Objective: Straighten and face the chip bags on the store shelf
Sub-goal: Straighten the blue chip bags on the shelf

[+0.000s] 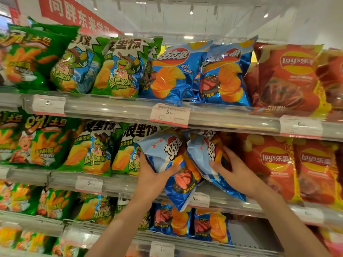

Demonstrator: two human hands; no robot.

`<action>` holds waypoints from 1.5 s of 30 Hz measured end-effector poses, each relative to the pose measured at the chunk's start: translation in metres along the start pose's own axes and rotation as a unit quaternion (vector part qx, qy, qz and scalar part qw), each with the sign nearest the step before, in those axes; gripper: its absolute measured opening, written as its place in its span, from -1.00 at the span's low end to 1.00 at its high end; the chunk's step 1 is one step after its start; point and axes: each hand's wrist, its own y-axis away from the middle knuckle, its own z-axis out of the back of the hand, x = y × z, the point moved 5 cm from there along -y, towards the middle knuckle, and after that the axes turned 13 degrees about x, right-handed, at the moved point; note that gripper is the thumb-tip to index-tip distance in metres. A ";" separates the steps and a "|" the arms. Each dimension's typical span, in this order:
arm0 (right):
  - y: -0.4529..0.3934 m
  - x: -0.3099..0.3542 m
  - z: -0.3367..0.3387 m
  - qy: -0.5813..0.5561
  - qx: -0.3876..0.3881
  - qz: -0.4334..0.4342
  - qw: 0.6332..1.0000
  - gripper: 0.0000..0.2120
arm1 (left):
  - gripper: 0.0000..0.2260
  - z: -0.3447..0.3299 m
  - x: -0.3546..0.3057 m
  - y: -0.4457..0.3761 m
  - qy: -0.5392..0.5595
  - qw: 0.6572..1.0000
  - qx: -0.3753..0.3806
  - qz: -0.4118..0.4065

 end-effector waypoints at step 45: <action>0.020 0.016 -0.051 0.091 -0.254 -0.023 0.963 -0.17 | -0.20 0.014 0.008 -0.013 -0.137 0.987 0.055 -0.066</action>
